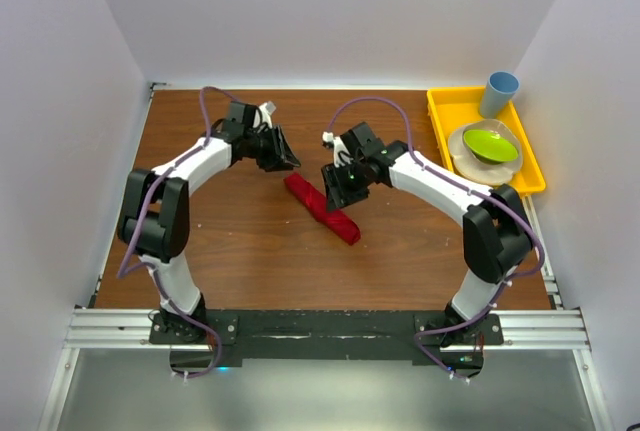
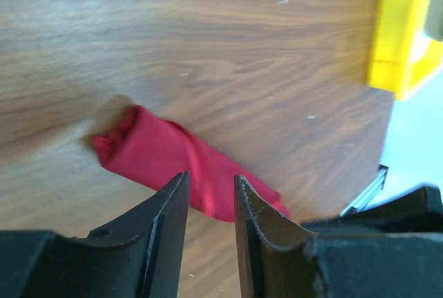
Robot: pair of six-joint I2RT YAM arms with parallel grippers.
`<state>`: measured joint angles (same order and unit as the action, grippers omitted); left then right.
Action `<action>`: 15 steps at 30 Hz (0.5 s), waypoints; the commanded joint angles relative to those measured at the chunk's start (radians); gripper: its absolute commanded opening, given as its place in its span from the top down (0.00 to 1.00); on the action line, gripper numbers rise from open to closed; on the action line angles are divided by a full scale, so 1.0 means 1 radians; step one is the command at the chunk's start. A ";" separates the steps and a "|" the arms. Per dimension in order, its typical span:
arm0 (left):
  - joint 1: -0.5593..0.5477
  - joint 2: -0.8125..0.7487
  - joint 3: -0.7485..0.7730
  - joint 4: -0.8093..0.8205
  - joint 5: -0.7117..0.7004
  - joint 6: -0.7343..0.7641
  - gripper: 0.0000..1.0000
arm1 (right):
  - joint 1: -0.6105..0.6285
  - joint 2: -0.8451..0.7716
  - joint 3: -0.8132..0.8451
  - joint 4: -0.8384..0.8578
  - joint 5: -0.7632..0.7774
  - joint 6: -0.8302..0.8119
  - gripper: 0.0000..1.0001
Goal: Fold the napkin, place the utensils inside, and roll it up
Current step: Roll the napkin with the utensil
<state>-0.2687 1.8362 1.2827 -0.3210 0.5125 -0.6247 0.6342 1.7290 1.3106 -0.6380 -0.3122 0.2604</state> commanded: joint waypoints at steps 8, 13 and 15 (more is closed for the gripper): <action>-0.046 -0.005 -0.126 0.351 0.207 -0.194 0.68 | -0.005 0.176 0.158 0.029 -0.033 0.002 0.78; -0.089 0.064 -0.157 0.441 0.238 -0.244 0.73 | -0.024 0.199 0.119 0.093 -0.077 0.042 0.83; -0.093 0.078 -0.167 0.439 0.228 -0.234 0.73 | -0.030 0.195 0.096 0.115 -0.090 0.048 0.83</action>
<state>-0.3470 1.9011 1.1328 0.0113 0.6941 -0.8211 0.6209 1.9553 1.4322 -0.5972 -0.3485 0.2726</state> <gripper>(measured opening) 0.275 0.173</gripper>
